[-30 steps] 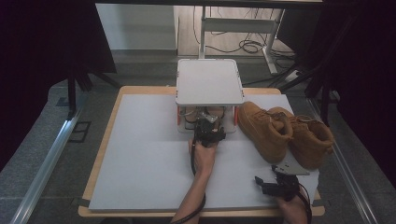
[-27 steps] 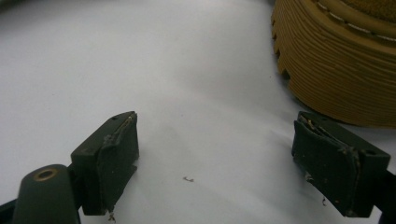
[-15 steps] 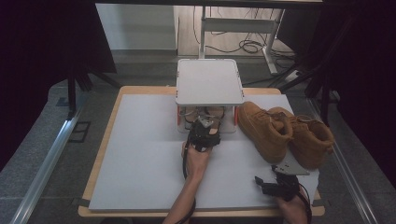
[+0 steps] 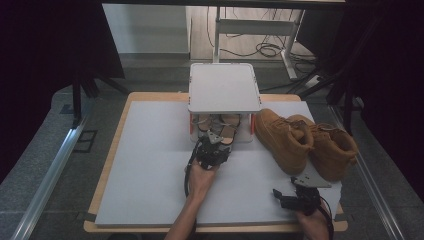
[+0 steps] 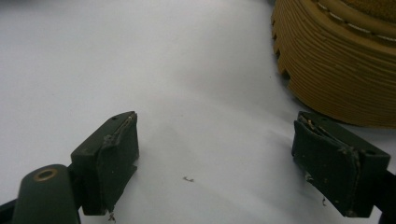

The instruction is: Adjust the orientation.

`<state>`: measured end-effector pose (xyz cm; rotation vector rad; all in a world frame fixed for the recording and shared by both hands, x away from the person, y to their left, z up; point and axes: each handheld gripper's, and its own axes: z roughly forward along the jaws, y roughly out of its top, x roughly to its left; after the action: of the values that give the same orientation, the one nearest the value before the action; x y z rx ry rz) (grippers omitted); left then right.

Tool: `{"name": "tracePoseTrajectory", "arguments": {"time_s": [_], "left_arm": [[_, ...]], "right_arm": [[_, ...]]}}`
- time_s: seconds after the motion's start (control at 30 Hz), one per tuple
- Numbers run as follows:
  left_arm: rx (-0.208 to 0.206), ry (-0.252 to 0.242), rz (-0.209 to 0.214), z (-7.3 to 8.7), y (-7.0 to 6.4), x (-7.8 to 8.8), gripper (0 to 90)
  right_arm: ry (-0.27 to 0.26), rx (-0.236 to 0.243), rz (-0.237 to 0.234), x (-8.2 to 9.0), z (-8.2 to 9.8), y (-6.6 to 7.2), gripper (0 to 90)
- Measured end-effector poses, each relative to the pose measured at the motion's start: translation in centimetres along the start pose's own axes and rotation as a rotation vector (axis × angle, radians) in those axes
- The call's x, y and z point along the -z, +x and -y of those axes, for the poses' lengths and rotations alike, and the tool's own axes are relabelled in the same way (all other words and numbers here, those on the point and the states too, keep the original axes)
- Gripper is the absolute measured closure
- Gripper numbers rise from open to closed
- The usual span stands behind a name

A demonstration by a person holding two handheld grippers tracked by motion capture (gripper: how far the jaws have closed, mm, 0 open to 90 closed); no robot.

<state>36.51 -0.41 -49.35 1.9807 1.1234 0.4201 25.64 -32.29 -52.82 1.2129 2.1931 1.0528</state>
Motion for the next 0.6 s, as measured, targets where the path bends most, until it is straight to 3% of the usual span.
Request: {"name": "tracePoseTrajectory", "arguments": {"time_s": [0.07, 0.23, 0.4, 0.6], "left_arm": [[-0.015, 0.0, 0.02, 0.25, -0.01, 0.26, 58.7], [-0.054, 0.008, 0.053, 0.64, -0.29, 0.38, 75.5], [-0.084, -0.007, 0.029, 0.72, -0.58, -0.11, 88.4], [-0.09, -0.005, 0.011, 0.51, -0.36, -0.58, 89.9]], "right_arm": [[0.0, 0.0, 0.0, 0.0, 0.0, 0.0, 15.1], [0.0, 0.0, 0.0, 0.0, 0.0, 0.0, 15.1], [0.0, 0.0, 0.0, 0.0, 0.0, 0.0, 15.1], [0.0, 0.0, 0.0, -0.01, 0.0, 0.0, 15.1]]}}
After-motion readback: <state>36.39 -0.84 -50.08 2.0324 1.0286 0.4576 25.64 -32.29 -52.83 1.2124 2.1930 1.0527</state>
